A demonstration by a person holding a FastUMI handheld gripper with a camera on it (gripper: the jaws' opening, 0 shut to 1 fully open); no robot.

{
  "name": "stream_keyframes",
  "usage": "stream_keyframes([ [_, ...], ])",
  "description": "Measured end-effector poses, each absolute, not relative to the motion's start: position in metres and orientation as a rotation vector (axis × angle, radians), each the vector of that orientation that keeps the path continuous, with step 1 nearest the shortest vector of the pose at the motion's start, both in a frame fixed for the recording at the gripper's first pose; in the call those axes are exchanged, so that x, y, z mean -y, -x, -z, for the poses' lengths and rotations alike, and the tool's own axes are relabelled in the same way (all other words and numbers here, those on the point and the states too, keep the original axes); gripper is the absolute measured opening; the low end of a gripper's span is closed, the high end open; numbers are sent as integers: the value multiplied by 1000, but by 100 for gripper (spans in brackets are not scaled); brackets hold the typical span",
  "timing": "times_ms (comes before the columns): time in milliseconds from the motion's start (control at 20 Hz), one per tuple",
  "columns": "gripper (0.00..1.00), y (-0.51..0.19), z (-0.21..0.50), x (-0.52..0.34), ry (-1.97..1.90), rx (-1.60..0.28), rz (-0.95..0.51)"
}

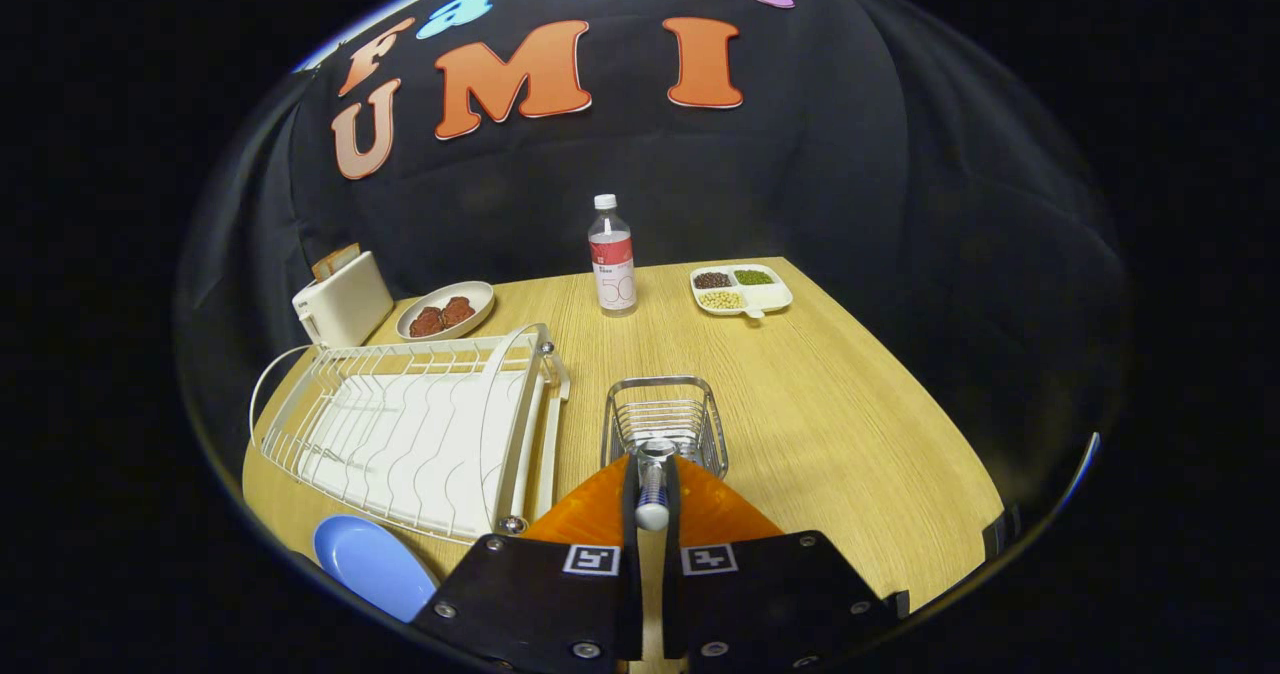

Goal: Take the plate from the dish rack, then take the spoon from the basket and place it into the plate.

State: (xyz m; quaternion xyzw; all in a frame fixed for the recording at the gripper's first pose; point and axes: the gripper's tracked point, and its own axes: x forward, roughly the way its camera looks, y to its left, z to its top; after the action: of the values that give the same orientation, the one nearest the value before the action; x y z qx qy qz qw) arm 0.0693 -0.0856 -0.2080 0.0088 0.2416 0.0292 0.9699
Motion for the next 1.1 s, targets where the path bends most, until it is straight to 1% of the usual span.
stream_keyframes([
  [300,8,-62,188,91,-16,-457,-42],
  [600,8,-50,152,92,-7,-400,-20],
  [1100,8,7,92,71,-41,-312,-8],
])
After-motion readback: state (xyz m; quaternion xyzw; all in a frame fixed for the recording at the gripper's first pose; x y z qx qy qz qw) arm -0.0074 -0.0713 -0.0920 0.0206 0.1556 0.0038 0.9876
